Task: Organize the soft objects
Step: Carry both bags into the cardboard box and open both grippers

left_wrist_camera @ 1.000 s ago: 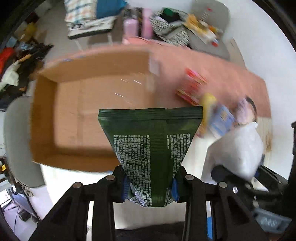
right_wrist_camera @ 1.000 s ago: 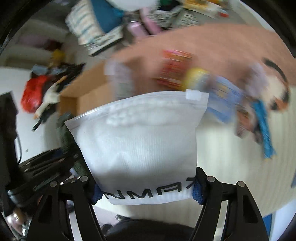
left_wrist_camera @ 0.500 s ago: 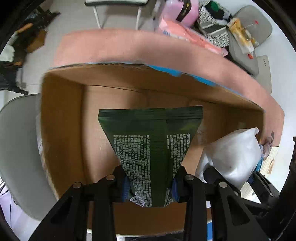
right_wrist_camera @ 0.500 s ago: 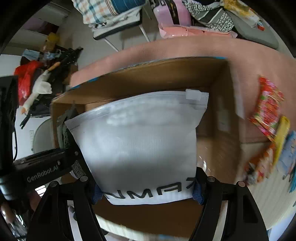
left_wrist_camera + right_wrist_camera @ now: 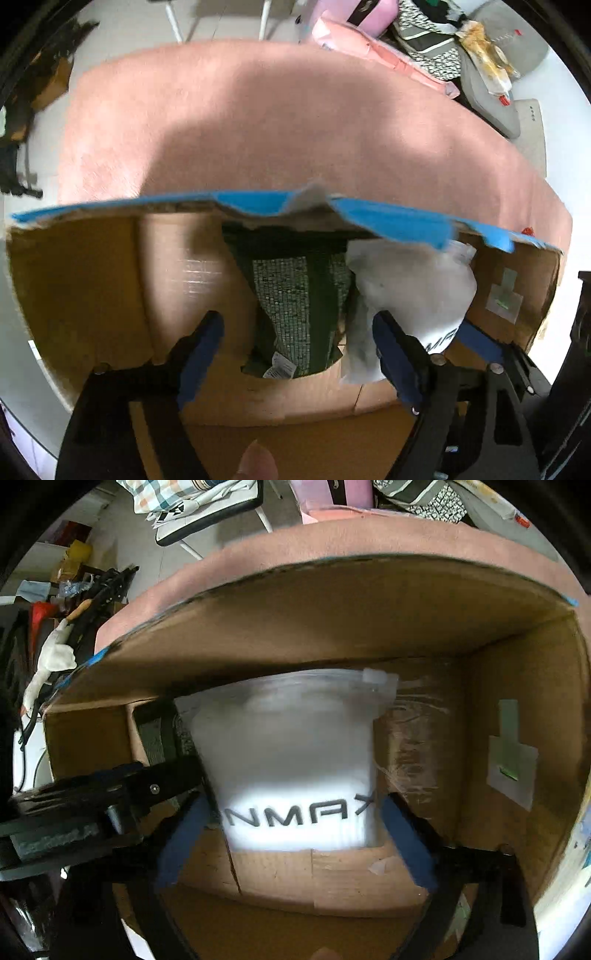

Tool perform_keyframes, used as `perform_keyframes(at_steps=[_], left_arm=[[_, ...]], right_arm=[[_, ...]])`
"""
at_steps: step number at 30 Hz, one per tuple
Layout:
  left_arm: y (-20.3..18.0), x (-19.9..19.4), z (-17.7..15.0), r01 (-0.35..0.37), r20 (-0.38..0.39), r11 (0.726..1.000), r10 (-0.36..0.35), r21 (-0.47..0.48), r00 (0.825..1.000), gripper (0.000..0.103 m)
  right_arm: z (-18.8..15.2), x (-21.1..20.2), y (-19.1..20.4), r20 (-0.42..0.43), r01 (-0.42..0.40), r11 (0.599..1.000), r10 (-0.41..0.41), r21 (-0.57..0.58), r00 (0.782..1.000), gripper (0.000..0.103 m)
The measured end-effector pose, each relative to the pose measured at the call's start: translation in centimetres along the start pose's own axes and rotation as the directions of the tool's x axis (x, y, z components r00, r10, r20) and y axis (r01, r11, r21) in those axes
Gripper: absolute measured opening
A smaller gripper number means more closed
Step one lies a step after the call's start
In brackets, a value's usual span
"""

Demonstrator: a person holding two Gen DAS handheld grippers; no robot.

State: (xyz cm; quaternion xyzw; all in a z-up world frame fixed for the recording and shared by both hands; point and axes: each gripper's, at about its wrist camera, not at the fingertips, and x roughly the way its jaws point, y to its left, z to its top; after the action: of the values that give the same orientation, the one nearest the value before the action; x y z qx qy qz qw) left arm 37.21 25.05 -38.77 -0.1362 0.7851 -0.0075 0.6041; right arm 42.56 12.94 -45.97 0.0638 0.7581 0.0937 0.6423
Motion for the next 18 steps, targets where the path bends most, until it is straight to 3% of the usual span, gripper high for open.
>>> perform_keyframes(at_steps=[3,10,18], left_arm=[[-0.4,-0.9,-0.6,-0.036,0.027,0.999,0.035,0.02,0.999,0.098],[-0.8,-4.2,-4.2,-0.102,0.166,0.995,0.099,0.011,0.981,0.102],[-0.6,-6.9,-9.4,-0.134,0.319,0.991,0.129,-0.007,0.939,0.102]], right_arm=[[-0.4,-0.8,0.4,0.023,0.025,1.0,-0.024,-0.02,0.999,0.103],[-6.3,-6.3,-0.1,0.125,0.129,0.989,-0.119,-0.077,0.985,0.103],[-11.5,-10.2,-0.4,0.224,0.175,0.978,-0.146,-0.115,0.964,0.103]])
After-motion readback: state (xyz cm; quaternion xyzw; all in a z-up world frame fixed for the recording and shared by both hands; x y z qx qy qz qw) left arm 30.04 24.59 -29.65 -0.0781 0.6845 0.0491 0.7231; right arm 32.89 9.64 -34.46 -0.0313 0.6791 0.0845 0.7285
